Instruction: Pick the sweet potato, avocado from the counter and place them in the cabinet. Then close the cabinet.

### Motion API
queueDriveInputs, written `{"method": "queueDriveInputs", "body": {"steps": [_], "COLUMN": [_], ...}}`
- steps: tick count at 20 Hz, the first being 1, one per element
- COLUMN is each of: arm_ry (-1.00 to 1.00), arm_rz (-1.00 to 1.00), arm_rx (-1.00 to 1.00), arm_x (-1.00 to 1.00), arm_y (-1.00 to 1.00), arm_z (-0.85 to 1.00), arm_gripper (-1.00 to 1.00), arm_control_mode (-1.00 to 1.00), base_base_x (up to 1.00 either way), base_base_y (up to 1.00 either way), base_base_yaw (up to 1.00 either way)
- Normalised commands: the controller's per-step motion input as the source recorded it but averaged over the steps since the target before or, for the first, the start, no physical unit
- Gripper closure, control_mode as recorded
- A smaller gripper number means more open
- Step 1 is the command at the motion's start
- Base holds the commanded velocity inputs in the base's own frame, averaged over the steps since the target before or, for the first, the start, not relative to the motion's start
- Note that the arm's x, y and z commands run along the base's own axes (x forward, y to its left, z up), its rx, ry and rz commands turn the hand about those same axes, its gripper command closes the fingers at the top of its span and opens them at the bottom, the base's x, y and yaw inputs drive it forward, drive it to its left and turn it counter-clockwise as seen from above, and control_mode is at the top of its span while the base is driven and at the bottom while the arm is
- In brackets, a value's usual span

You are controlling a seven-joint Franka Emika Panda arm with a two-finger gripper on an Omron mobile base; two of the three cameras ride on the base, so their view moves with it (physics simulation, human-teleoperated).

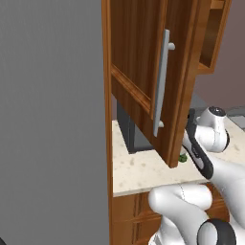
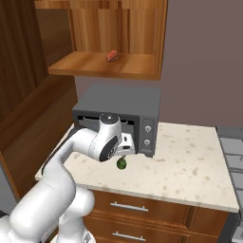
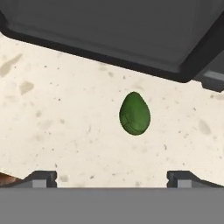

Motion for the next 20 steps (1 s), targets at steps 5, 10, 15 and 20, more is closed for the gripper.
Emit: {"method": "queueDriveInputs", "body": {"steps": [5, 10, 15, 20], "arm_ry": [0.08, 0.05, 0.06, 0.02], "arm_rz": [0.0, 0.0, 0.0, 0.0], "arm_rx": [0.01, 0.02, 0.04, 0.01], "arm_x": [0.39, 0.35, 0.31, 0.35], "arm_y": [-0.12, -0.11, -0.12, 0.0], "arm_z": [-0.45, -0.45, -0.42, -0.42], "arm_gripper": [-1.0, -1.0, -1.0, -1.0], "arm_control_mode": [-1.0, -1.0, -1.0, -1.0], "base_base_x": [0.0, 0.0, 0.0, 0.0], "base_base_y": [0.0, 0.0, 0.0, 0.0], "base_base_yaw": [0.0, 0.0, 0.0, 0.0]}}
